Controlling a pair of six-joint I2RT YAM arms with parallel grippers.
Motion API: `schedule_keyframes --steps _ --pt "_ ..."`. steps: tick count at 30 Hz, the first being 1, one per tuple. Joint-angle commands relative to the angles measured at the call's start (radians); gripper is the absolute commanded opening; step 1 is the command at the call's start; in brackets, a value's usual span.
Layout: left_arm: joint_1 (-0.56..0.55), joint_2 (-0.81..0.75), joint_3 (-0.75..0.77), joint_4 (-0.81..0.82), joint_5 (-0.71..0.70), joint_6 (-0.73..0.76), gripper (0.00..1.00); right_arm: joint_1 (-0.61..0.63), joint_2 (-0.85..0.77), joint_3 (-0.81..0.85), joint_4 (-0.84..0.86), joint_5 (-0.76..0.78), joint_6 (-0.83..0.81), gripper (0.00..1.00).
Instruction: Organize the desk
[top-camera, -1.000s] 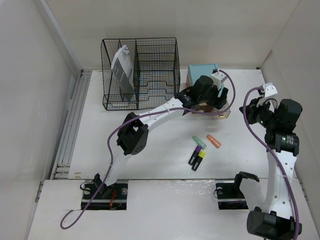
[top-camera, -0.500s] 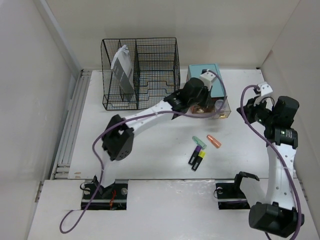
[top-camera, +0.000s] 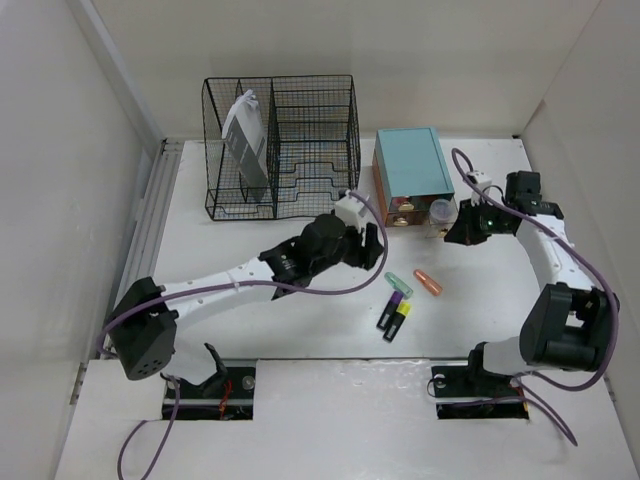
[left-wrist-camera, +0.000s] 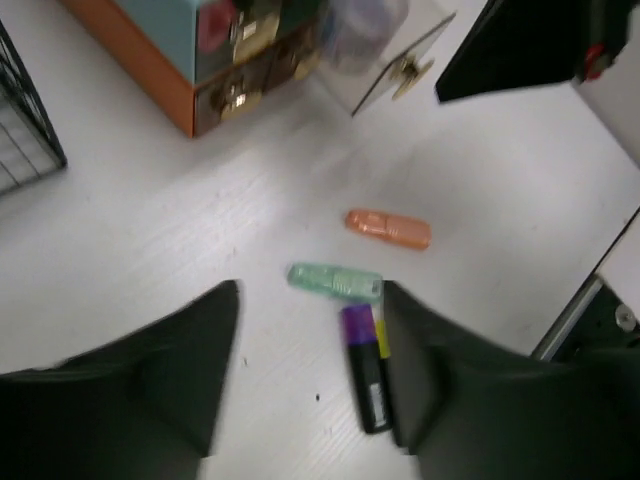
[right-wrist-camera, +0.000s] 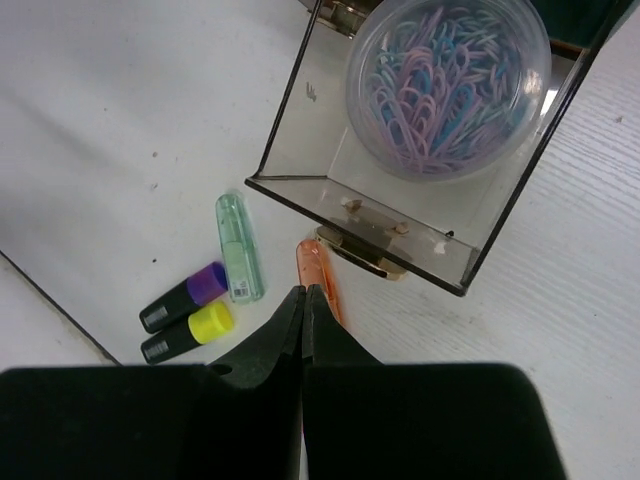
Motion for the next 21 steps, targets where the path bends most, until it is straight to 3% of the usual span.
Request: schedule_keyframes --steps 1,5,8,21 --pt "-0.007 -0.047 -0.057 0.054 0.018 -0.052 0.64 0.026 0.002 0.042 0.045 0.049 0.05 0.0" --pt "-0.027 -0.105 -0.112 0.054 0.018 -0.061 0.89 0.038 0.065 0.054 0.115 0.08 0.119 0.0" --pt "-0.036 -0.168 -0.154 0.074 0.02 -0.072 0.99 0.048 0.124 0.09 0.148 0.104 0.169 0.0" --pt "-0.055 -0.345 -0.329 0.121 0.053 -0.167 0.99 0.066 0.282 0.177 0.353 0.035 0.347 0.0"
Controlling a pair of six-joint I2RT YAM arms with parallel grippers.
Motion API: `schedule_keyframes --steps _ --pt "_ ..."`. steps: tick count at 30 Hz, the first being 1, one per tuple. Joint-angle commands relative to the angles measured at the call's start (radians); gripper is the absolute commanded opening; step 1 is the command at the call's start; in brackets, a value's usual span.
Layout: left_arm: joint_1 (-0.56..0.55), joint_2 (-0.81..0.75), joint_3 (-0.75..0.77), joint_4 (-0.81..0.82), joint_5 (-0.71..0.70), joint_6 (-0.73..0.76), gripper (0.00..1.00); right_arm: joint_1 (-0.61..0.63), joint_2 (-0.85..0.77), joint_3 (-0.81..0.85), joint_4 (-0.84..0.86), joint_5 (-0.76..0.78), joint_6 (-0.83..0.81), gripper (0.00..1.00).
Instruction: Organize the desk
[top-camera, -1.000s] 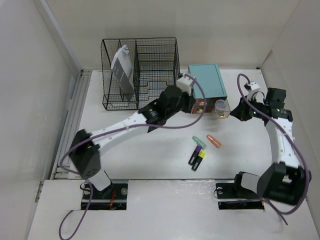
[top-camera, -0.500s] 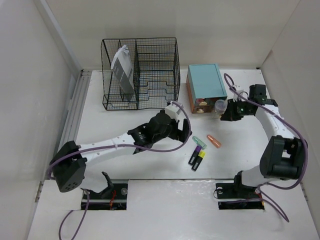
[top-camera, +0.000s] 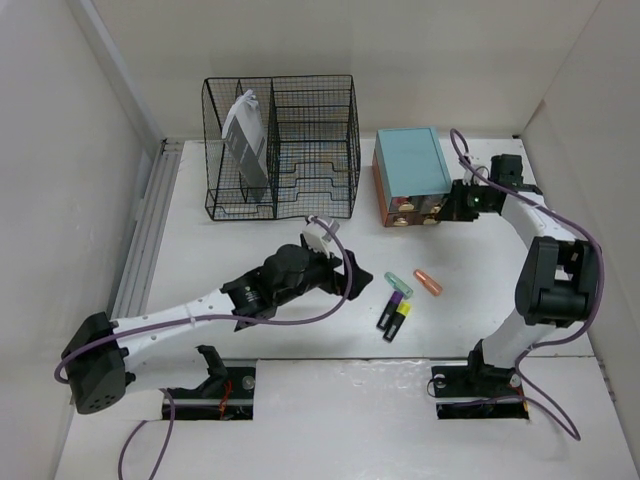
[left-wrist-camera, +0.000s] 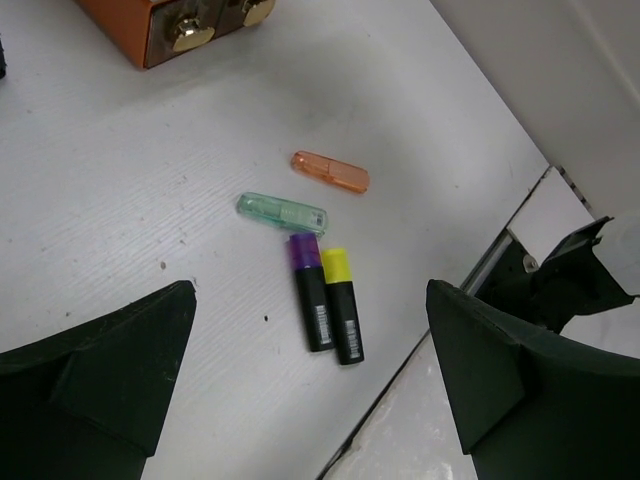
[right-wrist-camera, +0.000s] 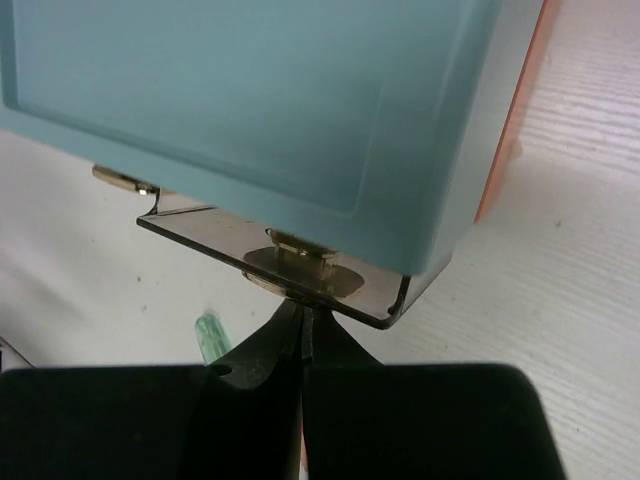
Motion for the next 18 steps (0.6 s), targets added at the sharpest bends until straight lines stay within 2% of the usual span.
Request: schedule_keyframes --steps 1,9,14,18 --pt "-0.014 -0.046 -0.031 0.062 0.02 -0.033 0.99 0.01 0.008 0.028 0.166 -0.053 0.077 0.0" --pt "-0.014 -0.056 -0.072 0.093 0.02 -0.062 0.99 0.01 -0.021 -0.07 0.371 -0.055 0.186 0.0" --pt "-0.014 -0.01 -0.083 0.137 0.049 -0.071 0.99 0.019 -0.012 -0.092 0.371 -0.07 0.165 0.0" --pt "-0.014 0.062 -0.072 0.157 0.072 -0.071 0.99 0.03 -0.068 -0.092 0.236 -0.108 0.012 0.0"
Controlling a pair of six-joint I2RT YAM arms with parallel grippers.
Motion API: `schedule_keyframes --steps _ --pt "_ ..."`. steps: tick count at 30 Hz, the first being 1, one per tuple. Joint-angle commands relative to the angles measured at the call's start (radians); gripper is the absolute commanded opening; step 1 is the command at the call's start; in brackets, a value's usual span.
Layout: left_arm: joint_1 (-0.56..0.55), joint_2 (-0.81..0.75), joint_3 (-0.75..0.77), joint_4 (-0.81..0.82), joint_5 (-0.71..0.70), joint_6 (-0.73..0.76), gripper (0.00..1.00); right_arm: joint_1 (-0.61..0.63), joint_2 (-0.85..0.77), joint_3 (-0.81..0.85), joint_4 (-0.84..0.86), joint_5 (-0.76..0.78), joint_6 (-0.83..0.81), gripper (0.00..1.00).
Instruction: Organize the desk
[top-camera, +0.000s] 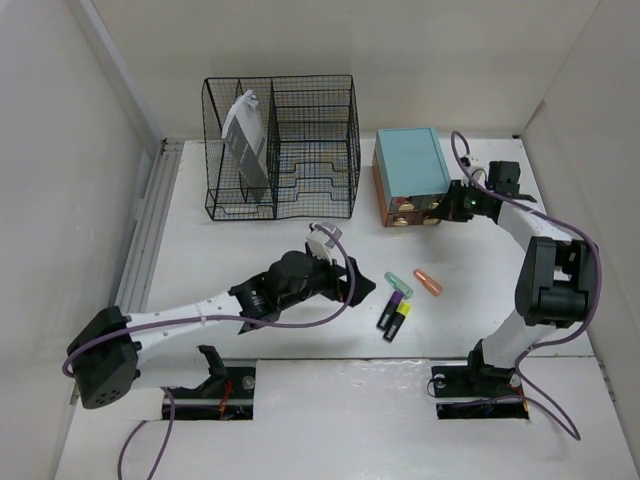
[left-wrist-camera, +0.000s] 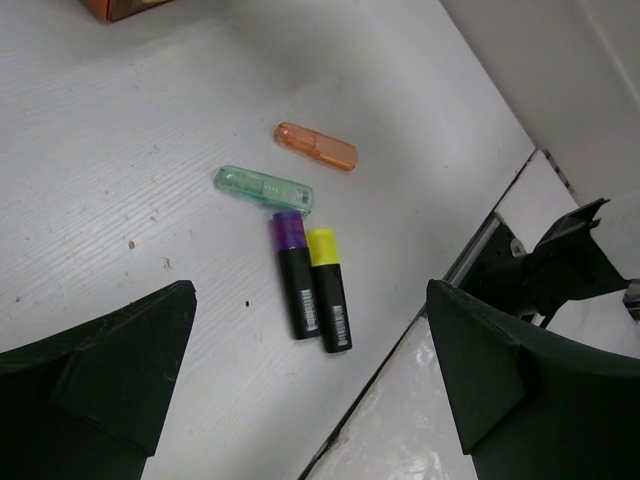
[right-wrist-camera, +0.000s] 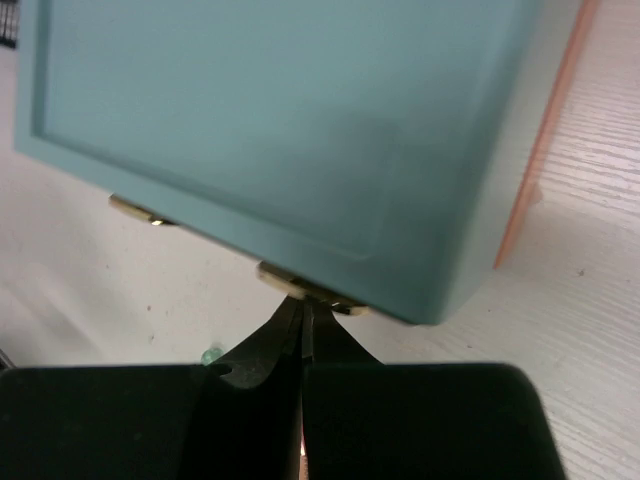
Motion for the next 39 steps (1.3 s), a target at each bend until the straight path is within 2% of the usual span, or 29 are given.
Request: schedule_keyframes --steps 1,3,5,6,7,9,10,11,13,16,18,19,20,22,24,25,27,30,33,39 --pt "-0.015 0.054 0.011 0.065 0.034 0.001 0.99 0.025 -0.096 0.008 -0.049 -0.059 -0.134 0.0" --pt "-0.015 0.124 0.034 0.078 0.054 0.01 0.99 0.037 -0.192 -0.012 -0.078 -0.036 -0.224 0.01" --pt "-0.028 0.204 0.071 0.078 0.054 0.023 0.99 0.063 -0.264 -0.031 -0.088 -0.01 -0.292 0.12" --pt "-0.037 0.229 0.082 0.088 0.054 0.032 0.99 0.072 -0.341 -0.057 -0.079 0.013 -0.304 0.29" --pt "-0.037 0.25 0.092 0.088 0.054 0.032 0.99 0.103 -0.379 -0.07 -0.054 0.086 -0.318 0.39" --pt "-0.037 0.295 0.115 0.101 0.045 0.032 0.96 0.143 -0.464 -0.139 0.001 0.201 -0.355 0.81" --pt "-0.037 0.304 0.115 0.101 0.045 0.032 0.94 0.163 -0.557 -0.175 0.048 0.328 -0.369 1.0" --pt "-0.037 0.304 0.125 0.101 0.036 0.032 0.9 0.193 -0.603 -0.208 0.131 0.374 -0.39 1.0" --pt "-0.046 0.304 0.125 0.127 0.036 0.02 0.76 0.203 -0.686 -0.258 0.171 0.419 -0.421 1.0" --pt "-0.046 0.251 0.105 0.127 0.045 0.02 0.49 0.203 -0.67 -0.195 0.086 0.375 -0.381 1.0" --pt "-0.046 0.205 0.091 0.127 0.045 0.02 0.43 0.203 -0.587 -0.149 -0.032 0.225 -0.37 0.81" --pt "-0.046 0.139 0.074 0.116 0.045 0.011 0.43 0.203 -0.56 -0.132 -0.055 0.185 -0.355 0.73" --pt "-0.046 0.099 0.074 0.095 0.033 0.01 0.43 0.215 -0.518 -0.123 -0.065 0.17 -0.335 0.55" --pt "-0.046 0.013 0.04 0.064 0.017 -0.008 0.51 0.24 -0.506 -0.133 -0.043 0.186 -0.298 0.47" --pt "-0.046 -0.128 0.022 0.001 -0.031 -0.017 0.65 0.25 -0.495 -0.184 0.006 0.174 -0.229 0.43" --pt "-0.046 -0.176 0.011 -0.02 -0.048 -0.017 0.71 0.25 -0.504 -0.202 0.061 0.174 -0.205 0.43" --pt "-0.046 -0.311 -0.018 -0.091 -0.085 -0.039 0.76 0.25 -0.504 -0.238 0.099 0.15 -0.122 0.43" --pt "-0.046 -0.467 -0.065 -0.166 -0.108 -0.071 0.77 0.25 -0.46 -0.238 0.127 0.091 -0.012 0.43" --pt "-0.046 -0.582 -0.113 -0.21 -0.144 -0.089 0.77 0.25 -0.394 -0.238 0.156 0.111 0.029 0.43" --pt "-0.046 -0.658 -0.155 -0.232 -0.174 -0.125 0.77 0.272 -0.256 -0.247 0.216 0.223 0.107 0.44"
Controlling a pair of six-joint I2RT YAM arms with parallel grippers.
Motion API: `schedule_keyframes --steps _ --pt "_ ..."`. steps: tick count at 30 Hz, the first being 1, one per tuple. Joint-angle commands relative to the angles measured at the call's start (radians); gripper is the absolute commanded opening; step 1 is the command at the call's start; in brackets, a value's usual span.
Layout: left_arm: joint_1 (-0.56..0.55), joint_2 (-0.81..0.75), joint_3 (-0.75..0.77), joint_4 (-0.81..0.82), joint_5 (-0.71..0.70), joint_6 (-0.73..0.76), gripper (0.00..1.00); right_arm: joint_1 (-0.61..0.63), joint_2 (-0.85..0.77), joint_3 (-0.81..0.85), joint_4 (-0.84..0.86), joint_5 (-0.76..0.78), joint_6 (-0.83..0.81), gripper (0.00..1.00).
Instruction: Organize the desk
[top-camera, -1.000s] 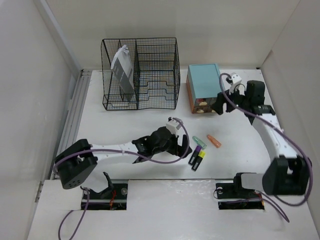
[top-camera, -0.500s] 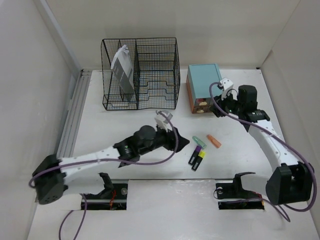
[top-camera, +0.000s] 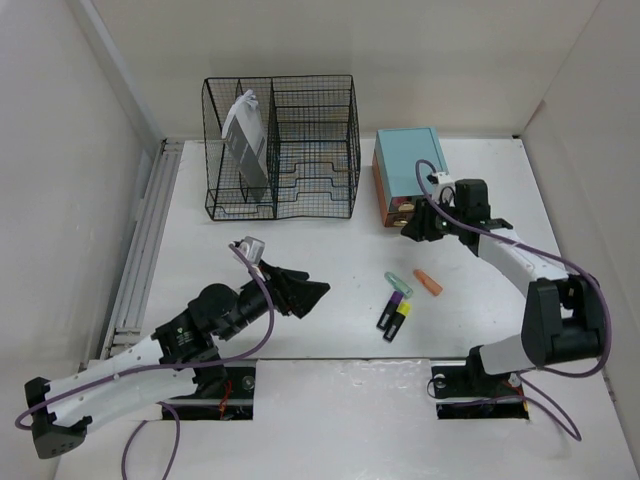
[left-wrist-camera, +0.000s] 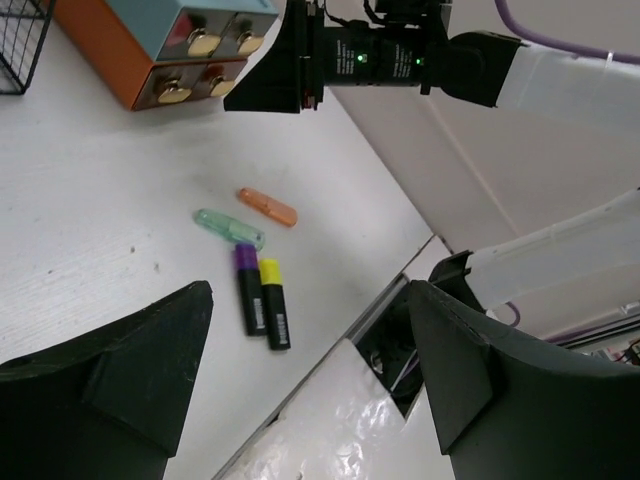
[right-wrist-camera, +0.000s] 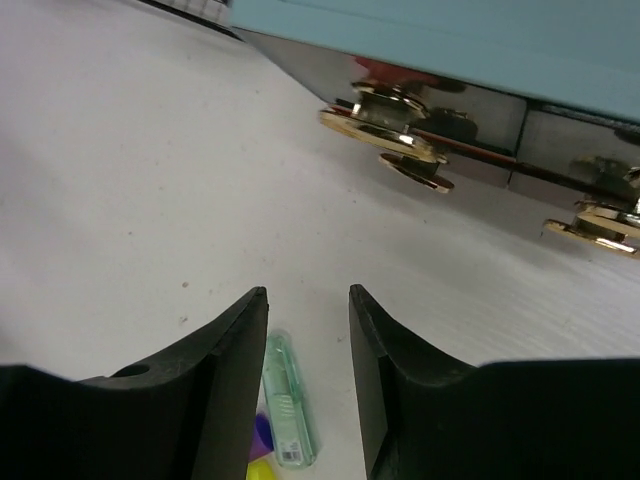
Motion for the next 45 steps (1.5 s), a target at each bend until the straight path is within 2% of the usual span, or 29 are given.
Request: schedule_keyframes --steps 1,4,5,7,13,18,22,32,45 --pt "-0.005 -0.027 -0.012 -0.02 -0.03 -0.026 0.77 0.02 0.037 -0.004 0.1 0.069 0.096 0.44" --pt "-0.005 -0.028 -0.012 -0.029 -0.03 -0.026 0.77 0.02 0.053 -0.028 0.149 0.109 0.15 0.53" --pt "-0.005 -0.028 -0.012 -0.029 -0.03 -0.026 0.77 0.02 0.053 -0.044 0.163 0.123 0.166 0.53" --pt "-0.005 -0.028 -0.002 -0.029 -0.039 -0.017 0.77 0.02 0.062 -0.064 0.213 0.132 0.195 0.63" --pt "-0.005 -0.028 -0.013 -0.02 -0.039 -0.017 0.77 0.02 0.05 -0.154 0.342 0.192 0.294 0.67" --pt "-0.005 -0.028 -0.013 -0.011 -0.061 -0.017 0.77 0.02 0.082 -0.165 0.45 0.253 0.348 0.66" --pt "-0.005 -0.018 -0.004 -0.041 -0.082 -0.008 0.77 0.033 0.137 -0.188 0.588 0.233 0.412 0.64" --pt "-0.005 0.002 0.025 -0.072 -0.11 -0.008 0.77 0.085 0.274 -0.167 0.691 0.274 0.471 0.63" --pt "-0.005 0.002 0.034 -0.081 -0.11 -0.008 0.77 0.085 0.223 -0.223 0.723 0.348 0.497 0.6"
